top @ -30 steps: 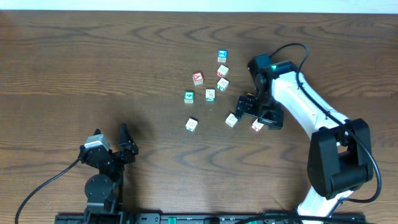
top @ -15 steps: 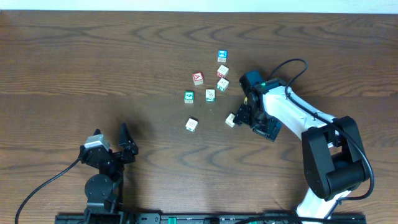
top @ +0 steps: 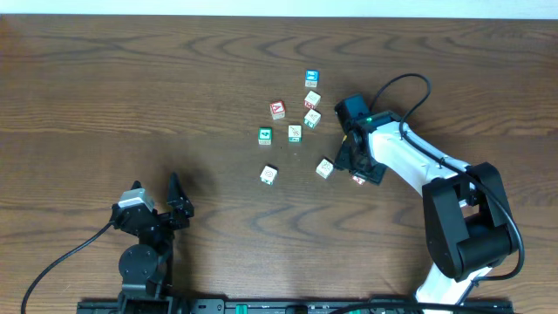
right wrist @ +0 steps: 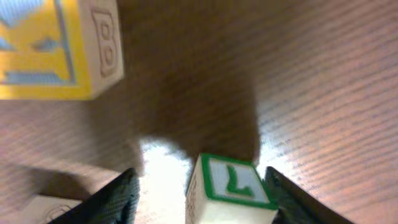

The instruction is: Lift 5 blocks

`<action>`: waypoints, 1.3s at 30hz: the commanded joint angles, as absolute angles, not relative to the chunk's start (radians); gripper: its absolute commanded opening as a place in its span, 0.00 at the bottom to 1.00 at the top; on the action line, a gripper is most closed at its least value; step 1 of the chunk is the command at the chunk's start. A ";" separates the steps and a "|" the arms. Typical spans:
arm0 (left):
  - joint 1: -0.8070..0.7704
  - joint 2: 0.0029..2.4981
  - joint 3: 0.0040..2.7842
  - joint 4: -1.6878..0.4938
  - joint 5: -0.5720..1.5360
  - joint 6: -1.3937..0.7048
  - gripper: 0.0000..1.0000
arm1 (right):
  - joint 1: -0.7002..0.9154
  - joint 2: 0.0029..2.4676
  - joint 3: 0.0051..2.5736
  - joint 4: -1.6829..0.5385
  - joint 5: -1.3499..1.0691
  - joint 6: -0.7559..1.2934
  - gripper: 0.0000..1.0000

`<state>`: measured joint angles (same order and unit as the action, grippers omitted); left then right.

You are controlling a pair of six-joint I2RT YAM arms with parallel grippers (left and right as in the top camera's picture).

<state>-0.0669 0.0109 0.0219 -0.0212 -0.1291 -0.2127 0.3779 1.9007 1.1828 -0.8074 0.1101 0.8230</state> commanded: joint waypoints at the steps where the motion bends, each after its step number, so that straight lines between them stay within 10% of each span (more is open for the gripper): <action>1: -0.062 0.007 0.004 -0.063 -0.136 -0.215 0.76 | 0.379 1.903 1.182 -0.788 0.142 0.767 0.52; 15: -0.062 0.007 0.004 -0.063 -0.136 -0.214 0.77 | 0.379 1.902 1.182 -0.779 0.130 0.568 0.27; 20: -0.062 0.007 0.004 -0.063 -0.136 -0.214 0.77 | 0.379 1.901 1.182 -0.782 0.103 0.521 0.63; 24: -0.062 0.007 0.004 -0.063 -0.136 -0.214 0.76 | 0.380 1.901 1.182 -0.801 0.094 0.522 0.69; 30: -0.062 0.007 0.004 -0.063 -0.136 -0.214 0.77 | 0.381 1.901 1.182 -0.825 0.062 0.522 0.30; 39: -0.062 0.007 0.004 -0.063 -0.136 -0.214 0.76 | 0.381 1.901 1.182 -0.836 0.062 0.506 0.27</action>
<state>-0.0669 0.0109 0.0219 -0.0212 -0.1291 -0.2127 0.3779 1.9007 1.1828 -0.8379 0.0708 0.5243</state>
